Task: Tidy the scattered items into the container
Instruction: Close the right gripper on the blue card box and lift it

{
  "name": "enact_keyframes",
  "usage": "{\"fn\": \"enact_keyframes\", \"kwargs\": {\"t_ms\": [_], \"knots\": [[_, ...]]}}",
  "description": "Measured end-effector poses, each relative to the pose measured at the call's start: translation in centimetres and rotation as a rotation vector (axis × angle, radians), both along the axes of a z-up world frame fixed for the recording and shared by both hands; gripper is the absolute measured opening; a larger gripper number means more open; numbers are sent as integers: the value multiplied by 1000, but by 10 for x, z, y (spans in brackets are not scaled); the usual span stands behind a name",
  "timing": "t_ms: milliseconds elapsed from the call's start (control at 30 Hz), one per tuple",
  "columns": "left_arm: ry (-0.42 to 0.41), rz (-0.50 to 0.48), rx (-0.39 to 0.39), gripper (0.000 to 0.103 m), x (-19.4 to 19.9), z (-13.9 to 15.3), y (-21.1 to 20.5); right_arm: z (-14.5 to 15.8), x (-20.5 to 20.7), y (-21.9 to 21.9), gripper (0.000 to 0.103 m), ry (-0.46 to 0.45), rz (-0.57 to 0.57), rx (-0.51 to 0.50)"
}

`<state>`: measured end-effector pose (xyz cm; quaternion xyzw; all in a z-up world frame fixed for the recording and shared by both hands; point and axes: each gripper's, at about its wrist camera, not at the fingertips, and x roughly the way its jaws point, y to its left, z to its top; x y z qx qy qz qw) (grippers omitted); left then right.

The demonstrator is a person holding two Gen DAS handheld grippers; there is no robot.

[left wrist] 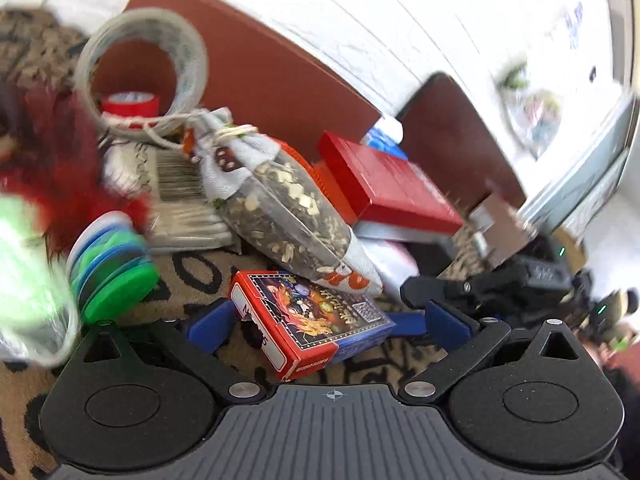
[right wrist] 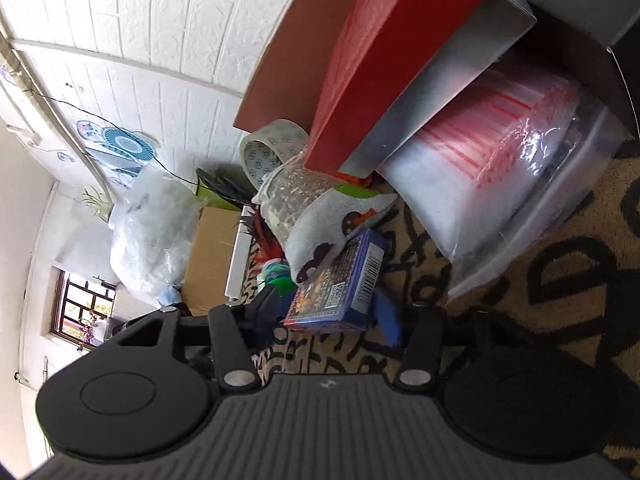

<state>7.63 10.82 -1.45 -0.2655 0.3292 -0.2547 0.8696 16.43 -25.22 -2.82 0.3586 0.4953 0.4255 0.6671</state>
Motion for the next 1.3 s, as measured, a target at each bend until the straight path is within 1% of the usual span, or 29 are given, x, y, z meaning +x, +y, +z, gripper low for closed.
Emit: {"fn": "enact_keyframes", "kwargs": {"t_ms": [33,67,133,167,200,233,267,333,400,433,467,533,567,667,700,733,800,833,900,933,967,1000,1033,1067,1100,1200,1233,1267,1300], "knots": [[9,3,-41,103,1,-1,5,0,0,-1,59,5,2,13],[14,2,-60,103,1,-1,7,0,1,0,57,6,3,16],[32,7,-22,103,7,2,0,-1,0,1,54,4,-8,2],[39,3,-14,103,6,4,-4,-1,-1,3,47,-5,-3,1],[39,15,-29,102,6,3,-8,-2,-1,7,42,-3,22,14],[39,27,-53,103,7,2,-10,-6,-3,12,37,26,26,30],[31,24,-44,102,8,0,-14,-10,-5,16,30,37,35,39],[14,30,-32,99,6,-1,-17,-11,-12,22,23,11,36,27],[7,47,-15,87,3,-4,-17,-12,-18,20,22,-8,15,28],[8,52,-3,84,2,-3,-15,-10,-20,18,22,-32,10,16],[11,61,-14,81,-1,-3,-11,-8,-23,16,22,-62,10,5],[15,86,-46,77,-3,-6,-5,-1,-30,10,22,-132,-10,-34],[12,92,-31,75,-3,-6,-6,4,-35,8,22,-176,-15,-49],[-18,73,54,73,-10,3,-21,22,-50,3,22,-305,-7,-109],[-34,60,53,78,-11,6,-26,28,-55,0,22,-341,-4,-123],[-58,31,32,82,-14,9,-30,33,-59,-3,22,-369,9,-134],[-92,-30,-34,98,-15,14,-36,38,-65,-16,20,-388,32,-84],[-94,-58,-67,101,-15,14,-39,39,-66,-23,20,-393,39,-49],[-86,-98,-149,103,-11,11,-42,39,-67,-36,20,-379,71,50],[-91,-106,-193,103,-11,10,-43,39,-68,-40,20,-368,72,73],[-98,-124,-227,93,-10,8,-46,39,-68,-42,20,-355,67,69],[-111,-161,-263,71,-8,9,-51,37,-67,-44,20,-343,63,62],[-123,-171,-257,64,-9,12,-56,33,-66,-47,22,-328,54,64],[-112,-167,-203,47,-10,16,-61,33,-65,-41,21,-301,38,90],[-100,-184,-197,44,-10,17,-65,29,-63,-44,21,-271,25,115],[-62,-194,-206,40,-9,16,-64,22,-64,-48,21,-233,16,142],[-68,-191,-216,37,-12,17,-59,19,-63,-48,21,-213,14,159],[-57,-180,-241,32,-13,18,-54,16,-62,-50,21,-178,8,197],[-51,-177,-253,31,-12,19,-54,13,-61,-51,21,-156,-3,228]]}}
